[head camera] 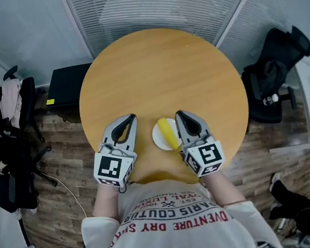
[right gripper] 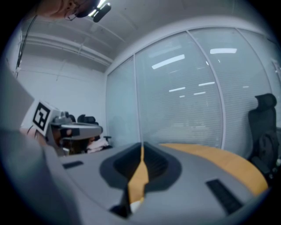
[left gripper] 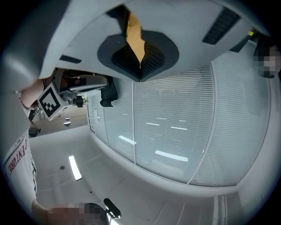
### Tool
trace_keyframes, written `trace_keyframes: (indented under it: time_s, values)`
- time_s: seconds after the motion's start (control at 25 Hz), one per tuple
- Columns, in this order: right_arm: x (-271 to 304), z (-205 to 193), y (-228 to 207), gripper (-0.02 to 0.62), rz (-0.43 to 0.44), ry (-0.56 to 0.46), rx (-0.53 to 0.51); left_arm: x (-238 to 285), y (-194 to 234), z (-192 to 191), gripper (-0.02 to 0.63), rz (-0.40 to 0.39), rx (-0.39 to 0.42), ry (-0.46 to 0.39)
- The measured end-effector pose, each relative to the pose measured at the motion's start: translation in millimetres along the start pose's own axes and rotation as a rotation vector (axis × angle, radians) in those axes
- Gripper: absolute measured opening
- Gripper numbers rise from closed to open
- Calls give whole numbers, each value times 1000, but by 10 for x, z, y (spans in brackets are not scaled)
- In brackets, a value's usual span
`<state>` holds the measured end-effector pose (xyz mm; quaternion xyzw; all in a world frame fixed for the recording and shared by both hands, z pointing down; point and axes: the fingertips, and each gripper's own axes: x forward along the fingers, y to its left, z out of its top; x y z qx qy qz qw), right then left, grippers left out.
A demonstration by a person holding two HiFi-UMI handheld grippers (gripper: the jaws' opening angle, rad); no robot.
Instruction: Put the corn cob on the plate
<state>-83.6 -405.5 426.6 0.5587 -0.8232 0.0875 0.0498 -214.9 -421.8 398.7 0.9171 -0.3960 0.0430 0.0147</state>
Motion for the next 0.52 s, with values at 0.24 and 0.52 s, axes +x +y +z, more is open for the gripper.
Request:
trace_keyframes:
  time_s: [0.24, 0.52]
  values:
    - [-3, -54, -8, 38, -12, 10, 0, -15, 27, -10, 35, 7, -3, -1]
    - [-33, -128, 76, 38, -1, 30, 13, -37, 27, -36, 35, 8, -21, 2]
